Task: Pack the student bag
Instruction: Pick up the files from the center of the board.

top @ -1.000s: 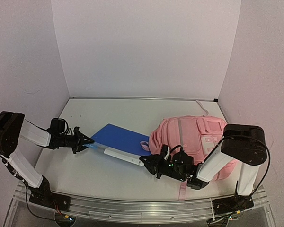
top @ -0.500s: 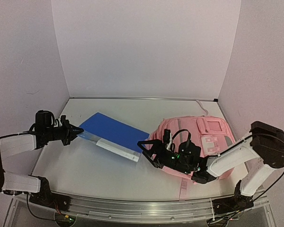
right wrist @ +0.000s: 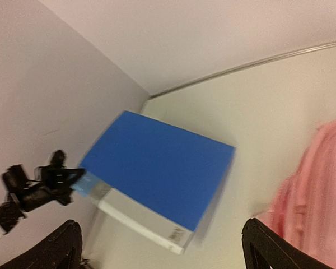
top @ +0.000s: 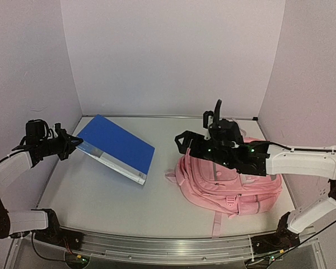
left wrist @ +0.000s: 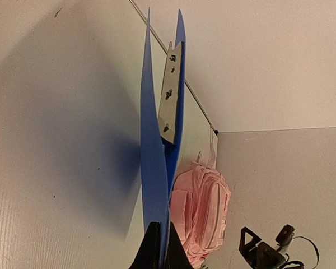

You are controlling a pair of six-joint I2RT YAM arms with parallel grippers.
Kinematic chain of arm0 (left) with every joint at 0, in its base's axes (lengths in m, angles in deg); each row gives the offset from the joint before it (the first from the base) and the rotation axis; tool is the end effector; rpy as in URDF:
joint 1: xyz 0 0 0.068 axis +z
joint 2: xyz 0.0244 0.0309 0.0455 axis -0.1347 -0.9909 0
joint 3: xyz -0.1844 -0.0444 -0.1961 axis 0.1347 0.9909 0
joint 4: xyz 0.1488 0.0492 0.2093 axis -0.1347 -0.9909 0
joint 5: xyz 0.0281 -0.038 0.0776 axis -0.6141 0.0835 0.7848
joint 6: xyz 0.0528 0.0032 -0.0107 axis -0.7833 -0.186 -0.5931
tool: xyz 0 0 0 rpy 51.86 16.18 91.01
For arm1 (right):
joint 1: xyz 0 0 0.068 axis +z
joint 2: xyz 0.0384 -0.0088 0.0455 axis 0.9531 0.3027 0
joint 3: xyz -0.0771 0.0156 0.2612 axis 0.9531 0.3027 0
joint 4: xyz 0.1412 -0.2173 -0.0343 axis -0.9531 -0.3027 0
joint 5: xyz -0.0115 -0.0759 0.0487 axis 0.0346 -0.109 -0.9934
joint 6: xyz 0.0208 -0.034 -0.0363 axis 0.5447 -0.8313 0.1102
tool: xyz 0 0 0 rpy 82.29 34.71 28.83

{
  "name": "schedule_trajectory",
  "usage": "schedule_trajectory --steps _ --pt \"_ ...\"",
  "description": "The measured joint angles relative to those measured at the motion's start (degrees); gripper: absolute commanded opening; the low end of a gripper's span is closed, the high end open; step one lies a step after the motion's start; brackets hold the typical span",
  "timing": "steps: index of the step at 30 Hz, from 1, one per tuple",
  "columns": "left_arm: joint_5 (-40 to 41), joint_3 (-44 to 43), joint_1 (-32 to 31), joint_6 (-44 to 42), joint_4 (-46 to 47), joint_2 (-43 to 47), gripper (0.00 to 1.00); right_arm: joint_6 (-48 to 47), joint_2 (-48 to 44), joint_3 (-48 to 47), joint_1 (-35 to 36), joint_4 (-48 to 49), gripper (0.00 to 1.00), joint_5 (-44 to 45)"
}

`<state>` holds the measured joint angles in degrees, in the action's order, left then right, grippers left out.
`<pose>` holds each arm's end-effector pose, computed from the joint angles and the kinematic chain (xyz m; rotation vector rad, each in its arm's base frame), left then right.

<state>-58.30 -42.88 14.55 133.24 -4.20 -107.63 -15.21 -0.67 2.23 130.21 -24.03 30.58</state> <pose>0.2238 0.0029 0.2519 -0.6235 2.0997 -1.2067 0.1835 0.2744 0.2978 -0.0954 1.9992 0.9136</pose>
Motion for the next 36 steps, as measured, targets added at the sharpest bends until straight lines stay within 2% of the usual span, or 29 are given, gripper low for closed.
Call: schedule_trajectory --steps 7,15,17,22,25,29,32,36 --pt "-2.0 -1.7 0.0 -1.3 -2.0 1.4 0.00 -7.0 10.3 -6.7 -0.5 -25.3 0.98 8.5" --pt "-3.7 -2.9 0.0 -1.4 -2.9 2.7 0.00 -5.9 23.2 -14.4 -0.4 -40.5 0.98 21.8" --pt "-3.9 -3.4 0.0 -1.8 -3.5 3.0 0.00 -5.3 26.0 -15.5 -0.3 -42.0 0.87 24.3" --pt "-4.4 -4.8 0.0 -2.9 -5.8 3.8 0.00 -2.1 29.3 -17.5 0.3 -46.3 0.38 30.5" --pt "-5.1 -4.8 0.0 -3.4 -6.3 4.2 0.00 -0.3 29.5 -17.9 0.4 -46.7 0.17 31.7" --pt "-6.5 -4.8 0.0 -4.5 -6.3 4.2 0.00 1.2 28.7 -18.0 -0.3 -47.3 0.00 31.9" --pt "-7.9 -4.8 0.0 -4.5 -6.2 4.2 0.00 0.8 25.8 -17.8 -1.6 -46.9 0.00 29.8" --pt "-10.0 -4.3 -0.3 -2.5 -3.6 4.2 0.00 -0.9 17.8 -15.7 -5.1 -43.8 0.00 22.1"
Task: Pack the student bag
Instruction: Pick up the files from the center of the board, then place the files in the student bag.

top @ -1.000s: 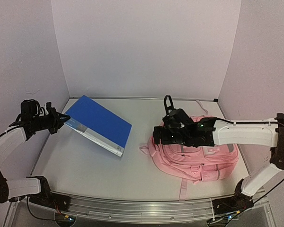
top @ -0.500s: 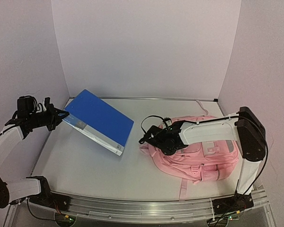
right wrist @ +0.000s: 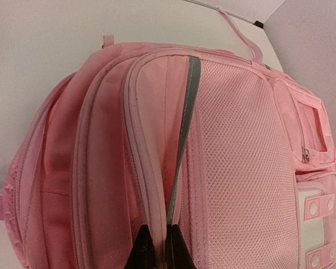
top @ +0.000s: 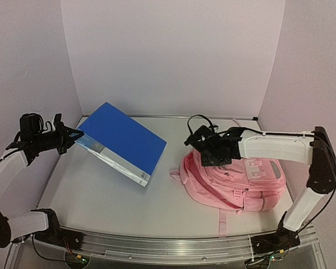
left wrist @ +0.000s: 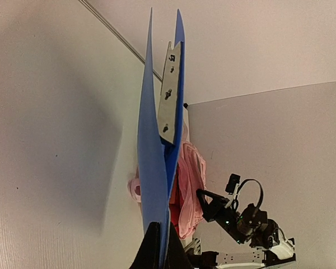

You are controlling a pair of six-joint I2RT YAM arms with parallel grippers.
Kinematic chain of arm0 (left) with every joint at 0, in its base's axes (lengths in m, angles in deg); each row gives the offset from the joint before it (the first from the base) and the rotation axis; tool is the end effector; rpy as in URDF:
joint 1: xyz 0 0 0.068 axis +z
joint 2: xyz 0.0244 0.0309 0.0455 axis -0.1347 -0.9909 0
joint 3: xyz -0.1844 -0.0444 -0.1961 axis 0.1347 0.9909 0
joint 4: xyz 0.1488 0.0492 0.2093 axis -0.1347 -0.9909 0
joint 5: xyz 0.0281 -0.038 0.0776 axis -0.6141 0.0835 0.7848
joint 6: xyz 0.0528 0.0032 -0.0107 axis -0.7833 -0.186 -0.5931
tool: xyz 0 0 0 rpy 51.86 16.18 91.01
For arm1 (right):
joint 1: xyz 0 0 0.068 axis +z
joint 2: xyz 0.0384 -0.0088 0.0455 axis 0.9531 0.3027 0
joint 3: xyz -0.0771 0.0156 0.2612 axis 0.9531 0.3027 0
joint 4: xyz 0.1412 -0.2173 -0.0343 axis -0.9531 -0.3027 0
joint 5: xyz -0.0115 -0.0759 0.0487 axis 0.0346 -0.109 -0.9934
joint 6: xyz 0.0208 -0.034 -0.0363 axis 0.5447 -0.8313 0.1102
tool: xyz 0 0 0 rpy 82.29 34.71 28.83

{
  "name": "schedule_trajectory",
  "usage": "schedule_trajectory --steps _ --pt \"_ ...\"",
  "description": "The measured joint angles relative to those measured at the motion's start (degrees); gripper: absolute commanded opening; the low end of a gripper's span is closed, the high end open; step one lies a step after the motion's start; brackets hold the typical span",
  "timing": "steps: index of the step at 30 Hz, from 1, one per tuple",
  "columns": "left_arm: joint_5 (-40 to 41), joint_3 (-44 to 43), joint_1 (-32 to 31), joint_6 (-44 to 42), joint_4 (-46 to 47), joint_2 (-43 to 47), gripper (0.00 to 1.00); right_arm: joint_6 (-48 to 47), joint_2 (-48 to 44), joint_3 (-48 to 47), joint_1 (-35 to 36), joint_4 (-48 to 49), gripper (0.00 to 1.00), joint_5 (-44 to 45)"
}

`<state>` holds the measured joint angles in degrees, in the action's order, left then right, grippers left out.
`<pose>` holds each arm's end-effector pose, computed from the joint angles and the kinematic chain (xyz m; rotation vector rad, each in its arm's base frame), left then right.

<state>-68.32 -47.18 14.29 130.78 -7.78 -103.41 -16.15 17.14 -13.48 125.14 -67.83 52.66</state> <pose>0.2109 -0.0039 0.2884 -0.3820 2.0621 -1.3523 0.2295 0.2665 0.2315 -0.0739 2.3825 -0.1627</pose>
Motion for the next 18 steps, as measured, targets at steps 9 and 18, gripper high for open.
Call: schedule_trajectory --steps 9,18 --pt "-0.5 3.8 -8.4 6.3 8.9 -0.4 0.00 -1.6 -13.2 1.7 -4.8 5.7 0.00 -12.6" --pt "1.0 5.8 -15.8 10.7 16.1 -3.0 0.00 0.9 -15.7 6.3 -4.6 15.4 0.00 -20.1"
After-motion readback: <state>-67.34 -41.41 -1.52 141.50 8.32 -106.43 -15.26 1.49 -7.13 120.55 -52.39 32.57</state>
